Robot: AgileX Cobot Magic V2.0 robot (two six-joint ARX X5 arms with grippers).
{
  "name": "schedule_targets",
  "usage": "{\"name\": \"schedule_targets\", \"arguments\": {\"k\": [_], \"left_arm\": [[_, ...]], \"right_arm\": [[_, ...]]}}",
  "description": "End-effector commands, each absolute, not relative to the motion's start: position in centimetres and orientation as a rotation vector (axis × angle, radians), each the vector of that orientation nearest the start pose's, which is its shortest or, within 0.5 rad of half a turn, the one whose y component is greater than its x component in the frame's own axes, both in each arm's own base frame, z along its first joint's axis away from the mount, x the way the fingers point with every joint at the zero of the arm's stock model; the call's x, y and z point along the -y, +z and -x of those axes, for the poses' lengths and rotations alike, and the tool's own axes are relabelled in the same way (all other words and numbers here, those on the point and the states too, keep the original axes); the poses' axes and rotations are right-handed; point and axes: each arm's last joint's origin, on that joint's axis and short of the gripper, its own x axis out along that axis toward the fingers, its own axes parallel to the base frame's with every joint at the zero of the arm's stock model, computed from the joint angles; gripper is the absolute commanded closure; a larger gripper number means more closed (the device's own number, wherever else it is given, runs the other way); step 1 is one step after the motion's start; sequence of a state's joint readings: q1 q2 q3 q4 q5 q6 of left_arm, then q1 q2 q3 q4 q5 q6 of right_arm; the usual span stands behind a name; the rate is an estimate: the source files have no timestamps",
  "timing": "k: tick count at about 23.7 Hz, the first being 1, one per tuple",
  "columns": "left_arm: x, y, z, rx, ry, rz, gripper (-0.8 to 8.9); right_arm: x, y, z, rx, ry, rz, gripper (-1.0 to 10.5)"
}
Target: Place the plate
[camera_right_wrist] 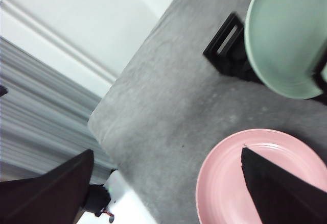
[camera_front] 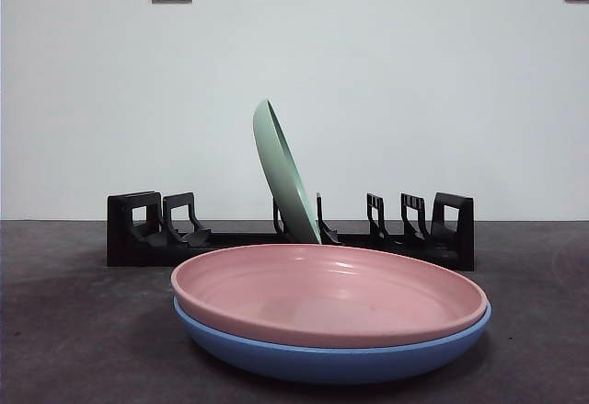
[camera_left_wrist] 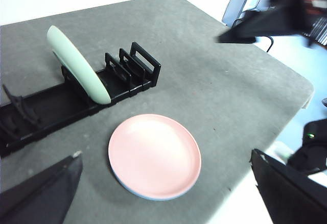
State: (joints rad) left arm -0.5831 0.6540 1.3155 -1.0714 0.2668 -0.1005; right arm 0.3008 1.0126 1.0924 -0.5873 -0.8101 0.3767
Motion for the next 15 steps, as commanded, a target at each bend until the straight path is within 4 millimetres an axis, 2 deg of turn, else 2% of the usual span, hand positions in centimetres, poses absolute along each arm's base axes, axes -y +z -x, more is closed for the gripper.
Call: {"name": "schedule_targets", "arguments": {"k": [1,9,15], "left_arm": [[3.3,42.7,-3.5,-0.462,-0.820,0.053,2.84],[2.6,41.9,-2.5,-0.548,-0.793,0.081,2.92],[2.0,41.7,-1.6,-0.550,-0.790,0.092,2.92]], "right_arm": [[-10.0,37.0,-21.1,-0.758,1.022,-0.460,4.8],[-14.9,37.1,-28.0,-0.832,1.053,-0.413,4.8],[-18.0,35.8,-33.1,-0.856,1.010,-0.354,4.8]]}}
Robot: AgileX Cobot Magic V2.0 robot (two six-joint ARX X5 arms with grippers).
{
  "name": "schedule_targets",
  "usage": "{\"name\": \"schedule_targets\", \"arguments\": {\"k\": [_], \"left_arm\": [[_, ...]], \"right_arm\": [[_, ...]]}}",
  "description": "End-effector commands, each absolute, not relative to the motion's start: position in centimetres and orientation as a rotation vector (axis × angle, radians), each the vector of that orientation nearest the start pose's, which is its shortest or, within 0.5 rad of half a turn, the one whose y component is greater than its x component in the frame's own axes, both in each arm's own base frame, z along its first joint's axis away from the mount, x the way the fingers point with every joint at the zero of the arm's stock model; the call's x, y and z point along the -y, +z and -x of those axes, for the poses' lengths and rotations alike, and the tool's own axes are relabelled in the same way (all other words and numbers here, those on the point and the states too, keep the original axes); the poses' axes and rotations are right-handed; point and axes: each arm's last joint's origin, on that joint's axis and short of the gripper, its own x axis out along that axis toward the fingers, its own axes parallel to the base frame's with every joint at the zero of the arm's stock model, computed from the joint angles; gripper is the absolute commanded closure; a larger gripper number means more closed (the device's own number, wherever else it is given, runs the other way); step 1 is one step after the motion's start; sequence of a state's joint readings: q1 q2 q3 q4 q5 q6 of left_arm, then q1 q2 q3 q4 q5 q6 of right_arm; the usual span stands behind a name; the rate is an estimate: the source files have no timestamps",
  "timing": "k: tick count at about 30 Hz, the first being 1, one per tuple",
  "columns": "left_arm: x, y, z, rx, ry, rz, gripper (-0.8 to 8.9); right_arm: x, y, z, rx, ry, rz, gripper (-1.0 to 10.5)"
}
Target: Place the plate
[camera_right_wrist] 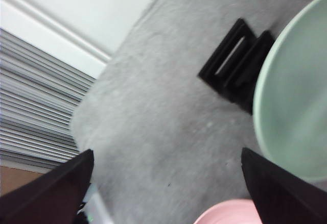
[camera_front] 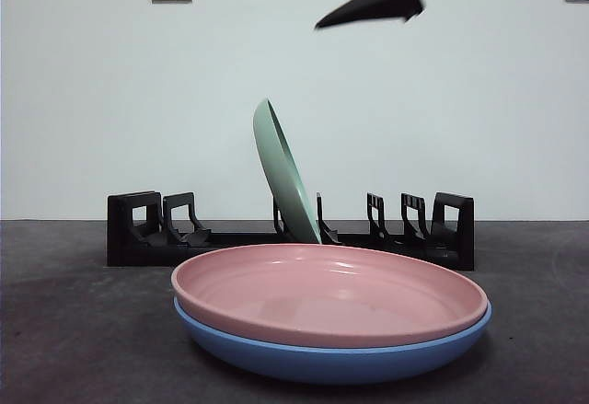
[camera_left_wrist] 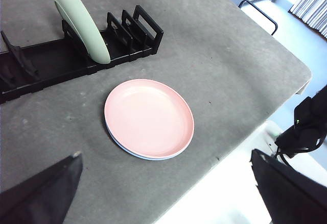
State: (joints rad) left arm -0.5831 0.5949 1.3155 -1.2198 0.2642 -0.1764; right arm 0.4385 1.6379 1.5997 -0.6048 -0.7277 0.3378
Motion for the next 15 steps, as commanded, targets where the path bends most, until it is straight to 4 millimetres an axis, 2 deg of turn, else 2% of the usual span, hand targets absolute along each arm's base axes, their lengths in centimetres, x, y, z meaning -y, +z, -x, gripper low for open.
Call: {"name": "schedule_targets", "arguments": {"k": [1,7,15], "left_arm": [[1.8,41.7,-1.4,-0.543,-0.790,0.093,2.92],[1.0,41.6,-0.4,-0.507,-0.760,0.092,2.92],[0.6,41.4,0.1,-0.500,-0.737,0.088,2.92]], "right_arm": [[-18.5,35.4,-34.0,-0.859,0.995,-0.347,4.8],[-20.4,33.6,-37.3,-0.863,0.946,-0.323,4.8],[-21.4,30.8,-39.6,-0.851,0.917,-0.314,5.1]]}}
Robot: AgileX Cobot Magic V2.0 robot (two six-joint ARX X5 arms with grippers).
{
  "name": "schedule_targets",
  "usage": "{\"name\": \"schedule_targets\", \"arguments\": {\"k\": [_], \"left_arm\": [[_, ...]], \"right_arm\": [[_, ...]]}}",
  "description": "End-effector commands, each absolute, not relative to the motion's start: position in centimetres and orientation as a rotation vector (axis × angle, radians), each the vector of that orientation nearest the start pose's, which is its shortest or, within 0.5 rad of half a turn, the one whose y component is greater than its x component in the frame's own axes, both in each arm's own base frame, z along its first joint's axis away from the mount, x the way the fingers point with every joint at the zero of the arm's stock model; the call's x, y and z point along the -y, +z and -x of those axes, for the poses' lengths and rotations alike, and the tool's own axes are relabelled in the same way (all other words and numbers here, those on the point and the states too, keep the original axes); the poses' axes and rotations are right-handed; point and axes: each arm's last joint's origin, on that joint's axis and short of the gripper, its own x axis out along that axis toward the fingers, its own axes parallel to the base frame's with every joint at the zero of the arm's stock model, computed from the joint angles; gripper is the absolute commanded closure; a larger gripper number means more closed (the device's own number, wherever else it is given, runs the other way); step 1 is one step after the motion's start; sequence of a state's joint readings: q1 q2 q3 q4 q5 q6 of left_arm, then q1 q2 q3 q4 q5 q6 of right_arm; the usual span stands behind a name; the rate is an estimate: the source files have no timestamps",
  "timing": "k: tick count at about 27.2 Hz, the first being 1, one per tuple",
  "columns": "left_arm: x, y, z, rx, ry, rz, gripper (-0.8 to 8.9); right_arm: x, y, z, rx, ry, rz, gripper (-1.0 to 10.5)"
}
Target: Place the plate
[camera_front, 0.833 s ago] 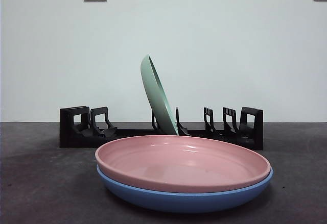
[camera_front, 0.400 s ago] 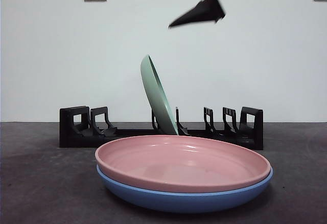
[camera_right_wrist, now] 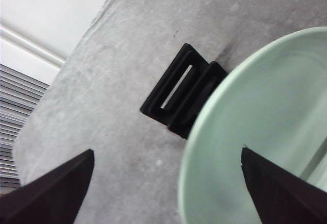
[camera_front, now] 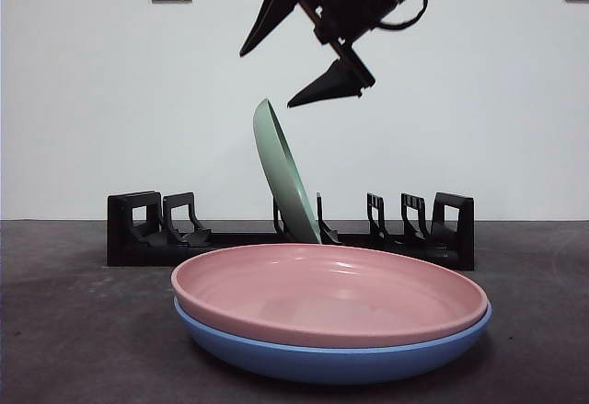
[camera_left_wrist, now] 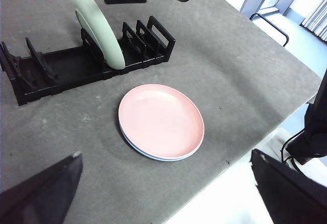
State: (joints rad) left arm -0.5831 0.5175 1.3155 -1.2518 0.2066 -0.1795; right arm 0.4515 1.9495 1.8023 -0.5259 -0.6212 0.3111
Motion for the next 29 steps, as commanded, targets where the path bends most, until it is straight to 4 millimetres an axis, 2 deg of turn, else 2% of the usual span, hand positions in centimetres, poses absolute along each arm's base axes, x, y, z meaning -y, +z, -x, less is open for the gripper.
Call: {"name": "schedule_targets", "arguments": {"k": [1,3,6,11,14,19,22,25,29], "left_arm": [[0.6,41.4,0.1,-0.500,-0.737,0.088,2.92],[0.6,41.4,0.1,-0.500,-0.737,0.088,2.92],[0.6,41.4,0.1,-0.500,-0.737,0.089,2.92],[0.6,41.4,0.1,-0.499,-0.737,0.089,2.92],[0.6,41.4,0.1,-0.498,-0.737,0.089,2.92],[0.6,41.5,0.1,-0.491,-0.738,0.089,2.92],[0.6,41.5,0.1,-0.492,-0.739,0.088,2.92],[0.6,41.5,0.1,-0.490,-0.740,0.084,2.92],[0.6,41.5,0.1,-0.487,-0.741,0.077,2.92]], "right_arm": [[-21.5,30.2,-39.9,-0.860,0.909,-0.312,5.1],[-21.7,29.5,-40.2,-0.873,0.904,-0.312,5.2],[-21.9,28.9,-40.5,-0.883,0.902,-0.312,5.8],[-22.0,29.0,-40.7,-0.850,0.909,-0.317,6.4],[-22.1,29.0,-40.8,-0.848,0.905,-0.331,7.2],[-22.1,28.4,-41.1,-0.877,0.887,-0.357,7.3],[-22.4,27.8,-41.2,-0.894,0.887,-0.356,8.3],[-22.4,27.7,-41.2,-0.897,0.885,-0.357,9.3],[-22.4,28.4,-41.0,-0.884,0.889,-0.377,9.4]]}}
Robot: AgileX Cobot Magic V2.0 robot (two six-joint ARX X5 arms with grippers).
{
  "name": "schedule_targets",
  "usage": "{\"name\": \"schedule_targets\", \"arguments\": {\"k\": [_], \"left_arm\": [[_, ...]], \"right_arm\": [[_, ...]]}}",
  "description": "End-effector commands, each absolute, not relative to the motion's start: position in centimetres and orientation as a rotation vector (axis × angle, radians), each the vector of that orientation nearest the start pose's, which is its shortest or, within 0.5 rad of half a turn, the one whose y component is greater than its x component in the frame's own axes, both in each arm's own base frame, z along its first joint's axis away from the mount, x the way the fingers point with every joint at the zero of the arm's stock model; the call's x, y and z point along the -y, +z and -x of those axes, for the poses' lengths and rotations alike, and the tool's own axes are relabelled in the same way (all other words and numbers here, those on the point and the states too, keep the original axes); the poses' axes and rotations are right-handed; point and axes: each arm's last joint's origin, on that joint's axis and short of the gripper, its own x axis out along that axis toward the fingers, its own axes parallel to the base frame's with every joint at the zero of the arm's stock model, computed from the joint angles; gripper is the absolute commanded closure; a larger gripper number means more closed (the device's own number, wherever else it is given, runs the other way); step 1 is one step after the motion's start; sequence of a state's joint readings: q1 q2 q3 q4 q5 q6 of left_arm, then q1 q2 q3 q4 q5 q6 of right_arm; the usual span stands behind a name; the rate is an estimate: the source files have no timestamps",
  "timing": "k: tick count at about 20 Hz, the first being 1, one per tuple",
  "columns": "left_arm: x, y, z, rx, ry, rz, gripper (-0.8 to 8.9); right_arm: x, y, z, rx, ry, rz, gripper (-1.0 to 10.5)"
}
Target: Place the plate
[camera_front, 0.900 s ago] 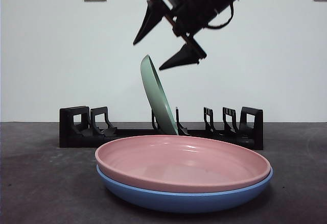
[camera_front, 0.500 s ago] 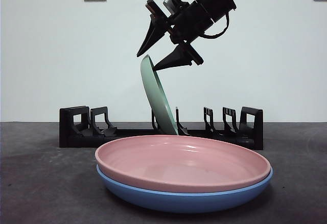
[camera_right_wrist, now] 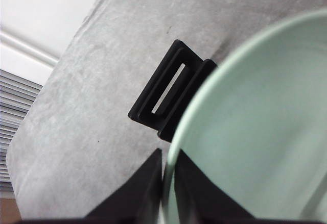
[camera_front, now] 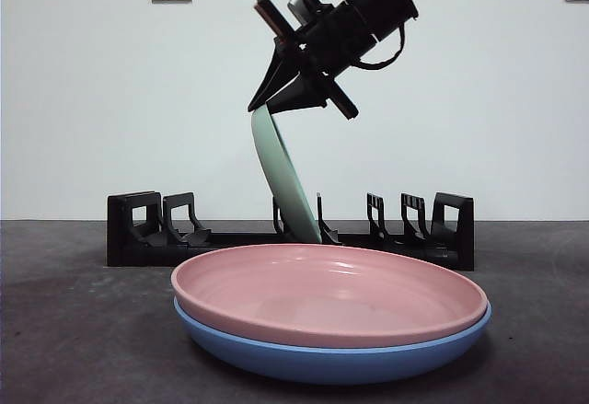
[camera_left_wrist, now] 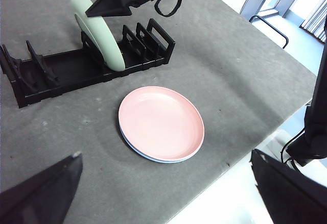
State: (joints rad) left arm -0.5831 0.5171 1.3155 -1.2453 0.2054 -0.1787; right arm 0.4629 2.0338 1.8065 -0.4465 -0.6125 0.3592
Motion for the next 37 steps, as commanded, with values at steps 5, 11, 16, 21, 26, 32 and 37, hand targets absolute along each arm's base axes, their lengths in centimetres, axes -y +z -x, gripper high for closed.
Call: {"name": "schedule_targets", "arguments": {"k": [5,11,16,21,26,32,37], "left_arm": [[0.6,41.5,0.1,-0.486,-0.742,0.075,2.92],[0.6,41.5,0.1,-0.477,-0.748,0.051,2.92],[0.7,41.5,0.1,-0.463,-0.757,0.016,2.92],[0.7,41.5,0.1,-0.449,-0.765,-0.018,2.92],[0.7,41.5,0.1,-0.442,-0.768,-0.032,2.92],[0.6,41.5,0.0,-0.434,-0.750,-0.057,2.92],[0.7,41.6,-0.1,-0.419,-0.747,-0.071,2.92]], "right_arm": [[-22.1,30.7,-40.5,-0.841,0.919,-0.399,9.4],[-21.8,35.1,-38.5,-0.768,1.007,-0.417,9.4],[-21.2,38.4,-35.3,-0.733,1.068,-0.345,9.4],[-19.9,39.9,-31.8,-0.801,1.091,-0.223,9.4],[-19.5,40.6,-28.4,-0.877,1.088,-0.101,9.4],[-20.1,41.8,-24.5,-0.914,1.105,0.023,9.4],[-20.9,41.9,-20.9,-0.987,1.066,0.173,9.4]]}}
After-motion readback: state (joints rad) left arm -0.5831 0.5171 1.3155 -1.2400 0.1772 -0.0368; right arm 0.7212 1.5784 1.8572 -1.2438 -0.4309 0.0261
